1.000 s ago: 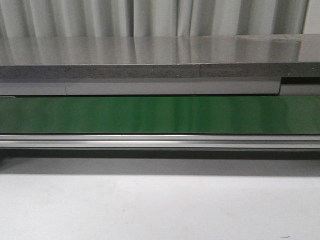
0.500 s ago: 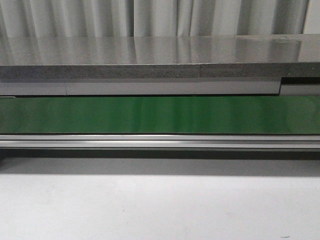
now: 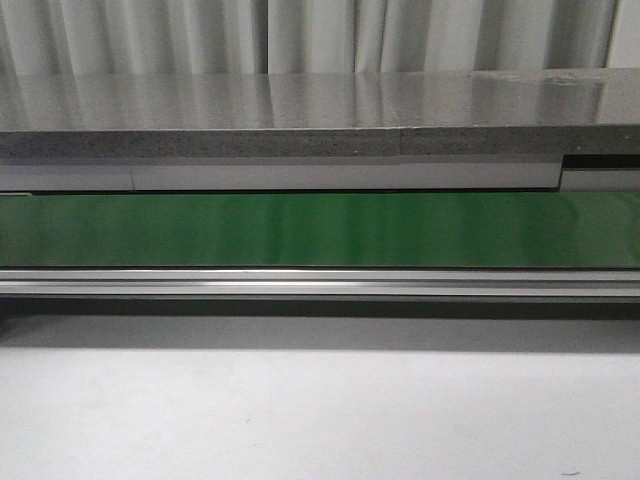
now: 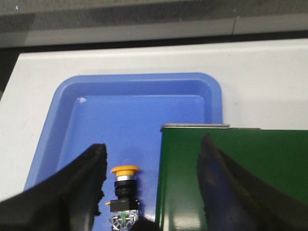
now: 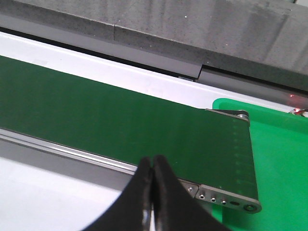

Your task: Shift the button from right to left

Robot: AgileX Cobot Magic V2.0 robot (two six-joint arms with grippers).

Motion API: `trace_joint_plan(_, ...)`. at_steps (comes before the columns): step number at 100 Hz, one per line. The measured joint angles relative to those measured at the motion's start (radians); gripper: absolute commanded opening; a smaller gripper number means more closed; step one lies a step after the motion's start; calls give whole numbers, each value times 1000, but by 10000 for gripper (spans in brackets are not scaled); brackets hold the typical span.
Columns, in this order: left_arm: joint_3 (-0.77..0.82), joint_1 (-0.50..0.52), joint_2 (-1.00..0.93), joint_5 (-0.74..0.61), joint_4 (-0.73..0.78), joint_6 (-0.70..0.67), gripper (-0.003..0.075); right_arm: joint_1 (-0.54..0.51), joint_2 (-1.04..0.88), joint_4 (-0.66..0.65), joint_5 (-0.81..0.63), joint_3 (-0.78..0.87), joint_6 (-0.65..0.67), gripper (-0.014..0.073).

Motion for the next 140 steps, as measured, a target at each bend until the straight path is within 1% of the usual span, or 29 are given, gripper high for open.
trace_joint_plan(23,68,-33,-199,25,-32,0,394,0,0,0,0,0,0,-68)
trace_joint_plan(37,160,-36,-350,27,-66,0,394,0,0,0,0,0,0,-68)
trace_joint_plan(70,435,-36,-728,53,-145,0,393,0,0,0,0,0,0,-68)
trace_joint_plan(90,523,-36,-934,112,-184,0,386,0,0,0,0,0,0,-68)
trace_joint_plan(100,541,-36,-1014,162,-193,0,330,0,0,0,0,0,0,-68)
trace_joint_plan(107,548,-36,-1062,195,-194,0,257,0,0,0,0,0,0,-68)
trace_joint_plan(125,549,-36,-1137,237,-195,0,8,0,0,0,0,0,0,-68)
trace_joint_plan(140,549,-36,-1144,238,-195,0,5,0,0,0,0,0,0,-68)
